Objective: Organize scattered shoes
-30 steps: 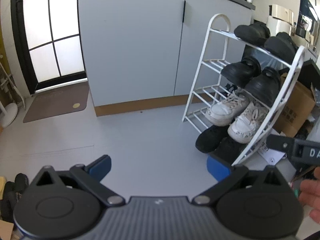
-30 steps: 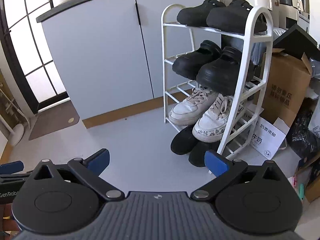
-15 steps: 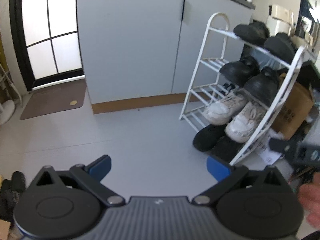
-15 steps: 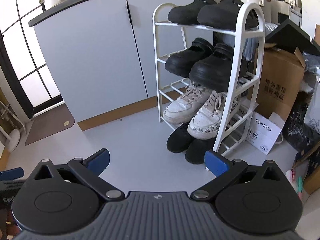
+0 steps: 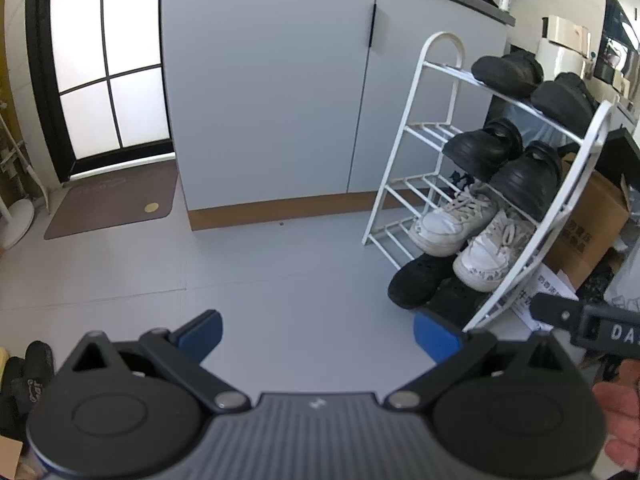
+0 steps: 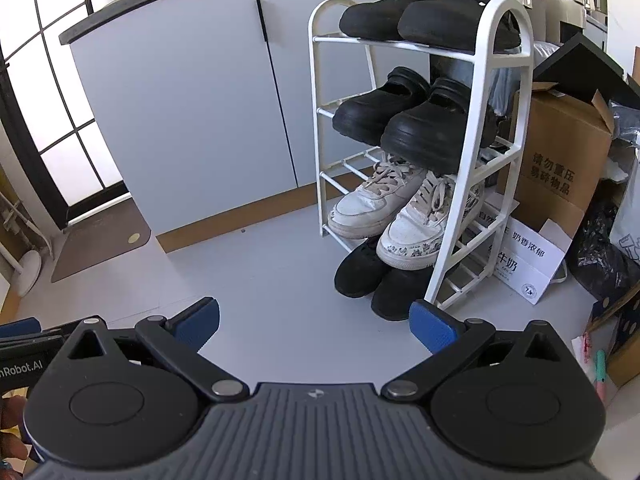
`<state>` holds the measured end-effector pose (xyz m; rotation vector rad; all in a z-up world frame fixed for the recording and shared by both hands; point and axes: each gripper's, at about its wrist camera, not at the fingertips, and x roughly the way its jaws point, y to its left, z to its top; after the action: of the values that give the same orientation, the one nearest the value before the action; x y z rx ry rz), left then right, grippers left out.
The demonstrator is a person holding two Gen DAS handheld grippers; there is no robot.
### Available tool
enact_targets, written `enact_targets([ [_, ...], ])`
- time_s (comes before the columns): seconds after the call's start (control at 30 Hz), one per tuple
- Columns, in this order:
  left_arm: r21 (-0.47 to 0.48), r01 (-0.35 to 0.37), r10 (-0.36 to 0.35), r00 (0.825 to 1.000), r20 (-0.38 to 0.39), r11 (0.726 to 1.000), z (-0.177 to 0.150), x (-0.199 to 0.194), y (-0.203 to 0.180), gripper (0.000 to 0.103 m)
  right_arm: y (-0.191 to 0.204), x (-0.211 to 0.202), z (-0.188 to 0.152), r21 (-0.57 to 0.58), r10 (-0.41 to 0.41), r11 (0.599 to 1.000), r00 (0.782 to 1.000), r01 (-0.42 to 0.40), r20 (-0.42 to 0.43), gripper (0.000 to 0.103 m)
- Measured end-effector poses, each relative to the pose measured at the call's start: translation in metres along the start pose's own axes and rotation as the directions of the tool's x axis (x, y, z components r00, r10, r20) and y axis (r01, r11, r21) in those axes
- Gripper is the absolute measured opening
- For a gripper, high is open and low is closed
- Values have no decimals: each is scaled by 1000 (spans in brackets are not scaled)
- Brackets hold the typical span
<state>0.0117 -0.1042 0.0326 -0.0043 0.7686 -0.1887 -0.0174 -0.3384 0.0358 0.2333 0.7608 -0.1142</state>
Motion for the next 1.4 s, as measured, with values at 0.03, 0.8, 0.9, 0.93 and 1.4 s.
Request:
enact_targets([
  [0.03, 1, 1, -1, 1000, 0, 1000, 0, 0, 0, 103, 1, 0, 0, -2, 0, 1000, 1000, 0, 0, 103],
  [0.8, 12, -4, 4, 1000, 4, 1000, 0, -8, -1, 103, 7, -3, -2, -25, 0, 1000, 1000, 0, 7, 103],
  [0.9, 20, -1, 1, 1000, -5, 1000, 0, -7, -1, 103, 5, -4, -1, -26, -14, 1000, 1000, 15, 12, 103],
  [0.93, 19, 0, 0, 1000, -8, 1000, 0, -7, -1, 103, 5, -5, -1, -29, -22, 999, 1000, 22, 18, 103],
  [1.4, -6, 9, -9, 1000, -20, 1000, 1, -8, 5, 103, -3, -7, 1, -18, -48, 999, 998, 48, 30, 103],
])
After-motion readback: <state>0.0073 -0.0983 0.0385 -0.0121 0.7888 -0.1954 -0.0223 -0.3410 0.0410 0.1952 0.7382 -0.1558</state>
